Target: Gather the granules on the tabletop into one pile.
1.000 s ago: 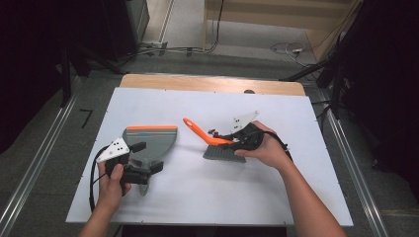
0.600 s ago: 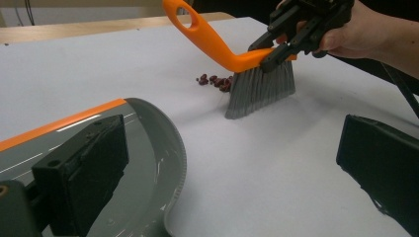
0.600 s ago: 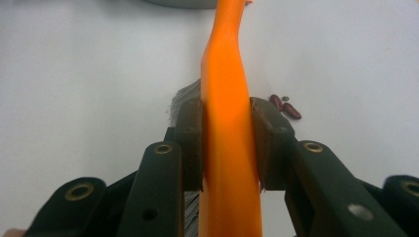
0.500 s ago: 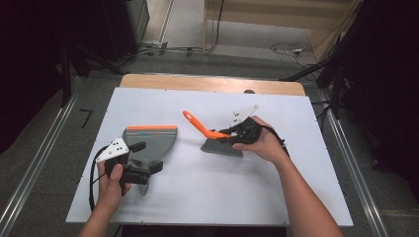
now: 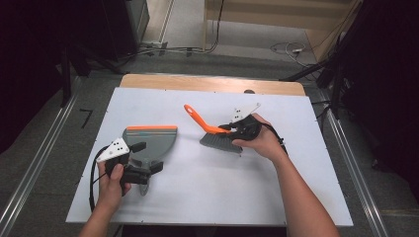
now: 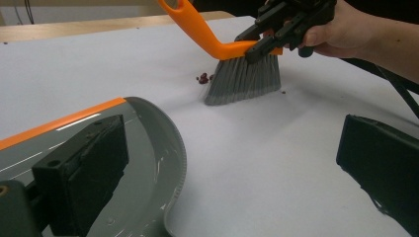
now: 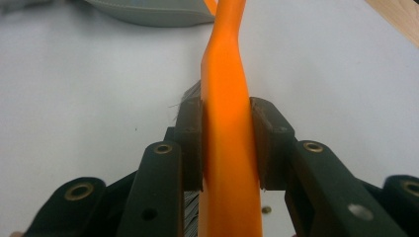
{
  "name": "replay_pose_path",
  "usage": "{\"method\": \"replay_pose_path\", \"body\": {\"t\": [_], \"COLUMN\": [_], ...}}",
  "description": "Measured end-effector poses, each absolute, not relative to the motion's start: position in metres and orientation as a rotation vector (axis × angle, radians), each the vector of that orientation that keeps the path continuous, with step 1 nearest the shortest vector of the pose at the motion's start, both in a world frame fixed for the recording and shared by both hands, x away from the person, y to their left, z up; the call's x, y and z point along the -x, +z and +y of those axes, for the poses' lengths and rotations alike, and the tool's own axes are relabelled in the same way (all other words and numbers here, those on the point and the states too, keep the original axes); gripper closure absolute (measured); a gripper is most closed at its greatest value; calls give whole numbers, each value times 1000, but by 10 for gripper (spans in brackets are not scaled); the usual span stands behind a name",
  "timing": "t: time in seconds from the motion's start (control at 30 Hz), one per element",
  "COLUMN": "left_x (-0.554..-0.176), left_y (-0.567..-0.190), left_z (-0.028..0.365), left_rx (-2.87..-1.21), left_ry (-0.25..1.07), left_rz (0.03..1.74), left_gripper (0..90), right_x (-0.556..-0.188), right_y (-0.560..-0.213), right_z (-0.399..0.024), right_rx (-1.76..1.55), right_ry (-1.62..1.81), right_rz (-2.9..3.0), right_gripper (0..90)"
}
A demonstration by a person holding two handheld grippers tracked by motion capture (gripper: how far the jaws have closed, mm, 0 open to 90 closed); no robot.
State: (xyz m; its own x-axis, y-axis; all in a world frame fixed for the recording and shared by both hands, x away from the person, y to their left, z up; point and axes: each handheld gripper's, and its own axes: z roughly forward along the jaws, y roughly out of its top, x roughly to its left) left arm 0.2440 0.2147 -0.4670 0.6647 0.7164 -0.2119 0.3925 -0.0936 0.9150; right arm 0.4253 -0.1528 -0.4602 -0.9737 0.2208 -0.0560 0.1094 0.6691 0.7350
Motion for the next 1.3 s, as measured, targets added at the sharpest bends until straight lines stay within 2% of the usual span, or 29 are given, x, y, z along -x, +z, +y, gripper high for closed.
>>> {"method": "replay_pose_path", "body": {"t": [0.57,0.87,1.3], "left_x": [-244,-243,-244], "left_y": [-467,-467,-468], "left_z": [214,212,214], "left_rx": [-1712,-1717,-1716], "left_ry": [346,345,346], "left_rz": [903,901,903], "left_gripper": [0,0,0], "right_x": [-403,-395,-419], "right_y": [-429,-458,-457], "right_z": [-171,-175,-174], "right_rx": [-220,-204,-249], "right_ry": [1227,1276,1248], "right_rz": [2780,2852,2721], "right_gripper": [684,687,687]}}
